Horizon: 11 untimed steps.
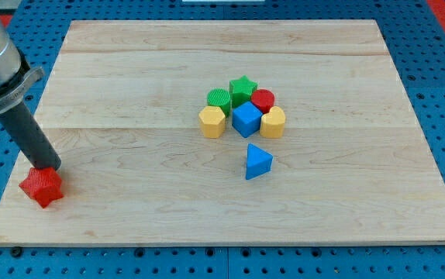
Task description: Push blue triangle into blue cube
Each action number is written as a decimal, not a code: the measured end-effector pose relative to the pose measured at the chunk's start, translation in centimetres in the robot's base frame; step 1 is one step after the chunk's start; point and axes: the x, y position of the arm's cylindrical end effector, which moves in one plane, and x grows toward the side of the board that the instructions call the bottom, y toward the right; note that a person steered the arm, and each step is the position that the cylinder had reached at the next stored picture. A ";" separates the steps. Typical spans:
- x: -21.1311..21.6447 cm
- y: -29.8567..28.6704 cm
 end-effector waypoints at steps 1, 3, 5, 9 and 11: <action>-1.0 0.7; 0.6 9.8; 1.4 33.2; -0.3 40.5; 0.1 18.3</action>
